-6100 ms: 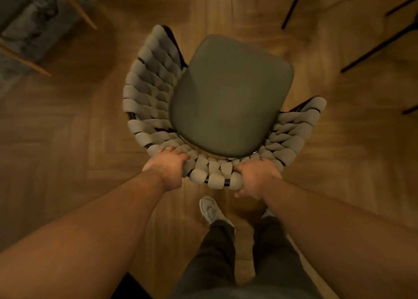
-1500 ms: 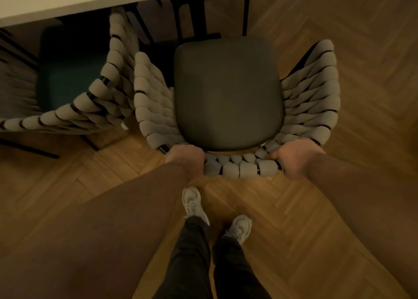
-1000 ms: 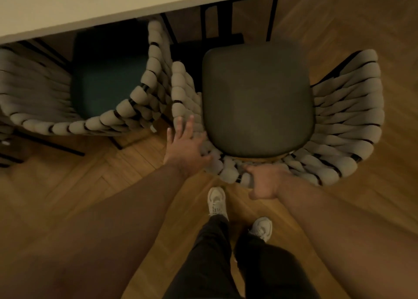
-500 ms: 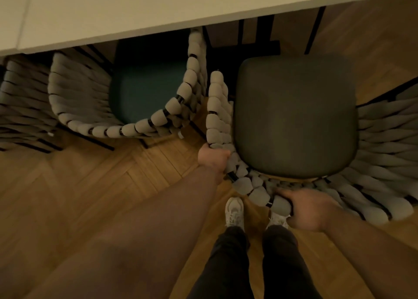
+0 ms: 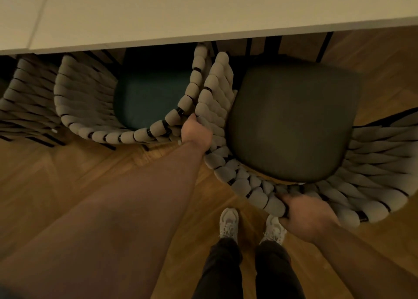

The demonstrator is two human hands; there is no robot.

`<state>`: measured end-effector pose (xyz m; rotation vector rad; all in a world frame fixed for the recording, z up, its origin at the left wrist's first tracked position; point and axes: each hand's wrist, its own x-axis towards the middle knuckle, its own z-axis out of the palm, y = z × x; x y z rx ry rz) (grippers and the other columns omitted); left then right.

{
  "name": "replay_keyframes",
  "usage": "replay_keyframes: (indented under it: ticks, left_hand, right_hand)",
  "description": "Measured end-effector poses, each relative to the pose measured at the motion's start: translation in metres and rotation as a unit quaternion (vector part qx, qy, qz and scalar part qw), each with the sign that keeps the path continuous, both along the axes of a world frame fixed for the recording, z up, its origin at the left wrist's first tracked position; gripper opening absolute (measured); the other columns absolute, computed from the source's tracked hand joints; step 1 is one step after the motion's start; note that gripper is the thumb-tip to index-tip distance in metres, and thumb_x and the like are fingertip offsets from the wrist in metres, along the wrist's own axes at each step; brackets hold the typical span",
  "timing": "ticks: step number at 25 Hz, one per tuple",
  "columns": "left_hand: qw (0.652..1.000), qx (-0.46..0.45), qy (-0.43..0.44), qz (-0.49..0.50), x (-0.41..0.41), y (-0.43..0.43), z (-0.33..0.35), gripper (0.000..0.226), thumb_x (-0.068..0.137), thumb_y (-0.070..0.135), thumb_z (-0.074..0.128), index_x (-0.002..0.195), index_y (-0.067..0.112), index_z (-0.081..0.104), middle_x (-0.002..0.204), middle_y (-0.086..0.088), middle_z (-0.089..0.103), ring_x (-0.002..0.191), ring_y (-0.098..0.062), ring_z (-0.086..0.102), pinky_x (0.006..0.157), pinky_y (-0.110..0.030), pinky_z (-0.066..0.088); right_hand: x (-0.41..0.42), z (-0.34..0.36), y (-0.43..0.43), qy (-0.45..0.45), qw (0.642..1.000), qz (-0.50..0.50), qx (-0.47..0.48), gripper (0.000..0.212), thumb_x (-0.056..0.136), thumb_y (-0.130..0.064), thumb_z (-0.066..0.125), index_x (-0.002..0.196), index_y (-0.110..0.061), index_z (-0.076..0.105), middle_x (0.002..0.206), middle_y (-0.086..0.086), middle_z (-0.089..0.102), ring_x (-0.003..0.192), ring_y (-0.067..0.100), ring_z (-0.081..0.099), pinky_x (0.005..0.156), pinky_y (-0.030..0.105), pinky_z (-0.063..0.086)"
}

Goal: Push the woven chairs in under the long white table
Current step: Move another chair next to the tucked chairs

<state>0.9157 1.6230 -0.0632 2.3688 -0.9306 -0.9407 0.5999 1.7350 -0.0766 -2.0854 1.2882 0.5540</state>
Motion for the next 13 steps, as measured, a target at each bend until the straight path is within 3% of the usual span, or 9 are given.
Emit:
replay_keyframes:
  ticks: [1,3,5,6,8,10,13]
  left_hand:
    - [0.999,0.015,-0.037,-0.035,0.000,0.002,-0.002,0.049,0.099,0.008,0.061,0.147,0.011,0.049,0.146,-0.009,0.056,0.136,-0.027,0.054,0.114,-0.040,0.047]
    - [0.984,0.075,-0.084,-0.135,-0.007,0.012,-0.006,0.076,0.097,0.015,0.067,0.162,0.013,0.027,0.170,-0.013,0.023,0.157,-0.032,0.025,0.126,-0.045,0.032]
    - [0.931,0.123,-0.181,-0.292,-0.022,0.028,-0.004,0.081,0.095,0.040,0.067,0.164,0.024,0.027,0.176,-0.007,-0.006,0.159,-0.040,-0.010,0.129,-0.057,0.011]
    - [0.890,0.135,-0.222,-0.375,-0.029,0.035,-0.001,0.079,0.094,0.057,0.061,0.162,0.029,0.032,0.176,-0.005,-0.006,0.158,-0.042,-0.018,0.128,-0.061,0.000]
    - [0.790,0.171,-0.247,-0.535,-0.037,0.046,0.001,0.082,0.093,0.080,0.040,0.160,0.033,0.037,0.176,-0.004,0.005,0.160,-0.035,-0.015,0.125,-0.063,-0.013]
    - [0.697,0.230,-0.222,-0.641,-0.037,0.052,0.001,0.096,0.086,0.094,0.028,0.161,0.034,0.037,0.175,-0.002,0.018,0.162,-0.026,-0.002,0.126,-0.060,-0.013]
    - [0.645,0.304,-0.201,-0.671,-0.029,0.046,0.000,0.109,0.073,0.098,0.048,0.163,0.040,0.030,0.172,-0.001,0.024,0.160,-0.029,0.015,0.129,-0.055,0.007]
  right_hand:
    - [0.003,0.000,-0.001,-0.001,1.000,0.001,0.000,0.047,0.096,-0.055,0.055,0.141,-0.043,0.051,0.122,-0.012,0.066,0.104,0.014,0.065,0.070,0.030,0.042]
    - [0.006,0.000,0.000,0.003,1.000,-0.005,0.005,0.047,0.096,-0.056,0.055,0.141,-0.042,0.051,0.124,-0.011,0.066,0.105,0.015,0.066,0.071,0.031,0.044]
    - [0.008,0.000,0.001,0.007,1.000,-0.010,0.002,0.054,0.094,-0.061,0.055,0.144,-0.043,0.049,0.129,-0.012,0.065,0.109,0.015,0.065,0.074,0.031,0.049]
    - [0.010,0.001,0.001,0.012,1.000,-0.011,0.003,0.057,0.093,-0.065,0.055,0.146,-0.045,0.047,0.131,-0.013,0.064,0.111,0.015,0.065,0.075,0.031,0.050]
    - [0.013,0.003,0.003,0.024,1.000,-0.002,0.007,0.066,0.089,-0.072,0.053,0.149,-0.047,0.042,0.135,-0.015,0.062,0.115,0.013,0.064,0.077,0.031,0.049]
    - [0.010,0.005,0.005,0.036,0.999,0.003,0.024,0.071,0.084,-0.074,0.042,0.150,-0.047,0.039,0.140,-0.016,0.060,0.117,0.013,0.062,0.081,0.031,0.050]
    - [0.002,0.004,0.000,0.057,0.997,-0.004,0.054,0.061,0.087,-0.057,0.044,0.146,-0.045,0.043,0.133,-0.013,0.062,0.112,0.016,0.063,0.081,0.033,0.053]
